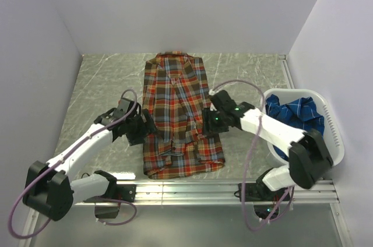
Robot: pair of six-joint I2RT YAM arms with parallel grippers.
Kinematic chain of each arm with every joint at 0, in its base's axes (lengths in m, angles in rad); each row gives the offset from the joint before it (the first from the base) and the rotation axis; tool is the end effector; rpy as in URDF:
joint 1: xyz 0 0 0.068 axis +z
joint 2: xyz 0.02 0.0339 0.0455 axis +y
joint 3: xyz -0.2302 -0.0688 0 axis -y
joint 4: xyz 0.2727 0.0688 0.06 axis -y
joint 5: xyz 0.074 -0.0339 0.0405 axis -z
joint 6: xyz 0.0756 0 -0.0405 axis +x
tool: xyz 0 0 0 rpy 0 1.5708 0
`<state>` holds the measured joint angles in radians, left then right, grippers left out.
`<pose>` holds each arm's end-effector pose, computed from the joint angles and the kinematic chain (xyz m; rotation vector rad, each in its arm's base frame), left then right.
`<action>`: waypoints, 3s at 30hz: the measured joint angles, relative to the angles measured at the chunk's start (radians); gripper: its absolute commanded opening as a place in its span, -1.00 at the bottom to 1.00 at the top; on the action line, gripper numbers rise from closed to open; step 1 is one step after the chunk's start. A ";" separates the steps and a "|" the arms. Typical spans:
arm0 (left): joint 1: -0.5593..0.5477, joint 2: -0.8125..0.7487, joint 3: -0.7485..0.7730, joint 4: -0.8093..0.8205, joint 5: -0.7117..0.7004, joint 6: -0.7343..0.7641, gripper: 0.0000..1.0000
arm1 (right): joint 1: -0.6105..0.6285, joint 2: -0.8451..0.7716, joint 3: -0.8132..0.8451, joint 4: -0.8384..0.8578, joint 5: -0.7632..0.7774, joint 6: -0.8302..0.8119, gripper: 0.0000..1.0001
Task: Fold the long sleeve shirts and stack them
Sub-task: Fold the shirt
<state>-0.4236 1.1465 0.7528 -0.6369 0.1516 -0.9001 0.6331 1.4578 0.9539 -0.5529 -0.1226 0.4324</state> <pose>0.2474 -0.1241 0.1465 -0.5902 2.6742 -0.6299 0.2647 0.2057 0.1333 -0.3156 2.6973 0.5060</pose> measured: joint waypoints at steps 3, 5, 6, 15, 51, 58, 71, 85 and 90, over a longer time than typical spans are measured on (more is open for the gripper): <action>0.000 -0.049 -0.046 -0.033 0.010 0.002 0.66 | -0.043 -0.102 -0.049 -0.035 0.011 0.019 0.27; 0.001 -0.070 -0.102 -0.049 0.034 0.000 0.65 | -0.075 -0.138 -0.100 -0.052 0.009 0.029 0.28; 0.001 -0.075 -0.126 -0.057 0.047 -0.002 0.65 | -0.089 -0.146 -0.132 -0.060 0.007 0.035 0.28; 0.001 -0.076 -0.233 -0.085 0.123 -0.003 0.54 | -0.122 -0.185 -0.351 -0.100 -0.109 0.084 0.25; 0.072 0.024 -0.032 -0.064 0.181 -0.027 -0.99 | -0.154 -0.166 -0.006 -0.134 -0.207 0.044 -1.00; 0.206 0.245 0.175 0.051 0.192 -0.010 -0.98 | -0.203 0.063 0.212 -0.088 -0.189 0.039 -1.00; 0.323 0.638 0.537 0.194 0.183 -0.003 -0.92 | -0.303 0.419 0.563 0.016 -0.196 0.030 -1.00; 0.332 0.846 0.651 0.297 0.118 0.008 -0.16 | -0.330 0.677 0.742 0.097 -0.219 0.028 -0.25; 0.332 0.843 0.676 0.331 0.096 0.026 0.13 | -0.330 0.672 0.764 0.097 -0.184 0.003 0.03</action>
<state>-0.0917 1.9900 1.4284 -0.3061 0.2478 -0.8742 0.3031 2.1300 1.7176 -0.4561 -0.3069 0.4351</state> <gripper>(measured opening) 0.542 0.496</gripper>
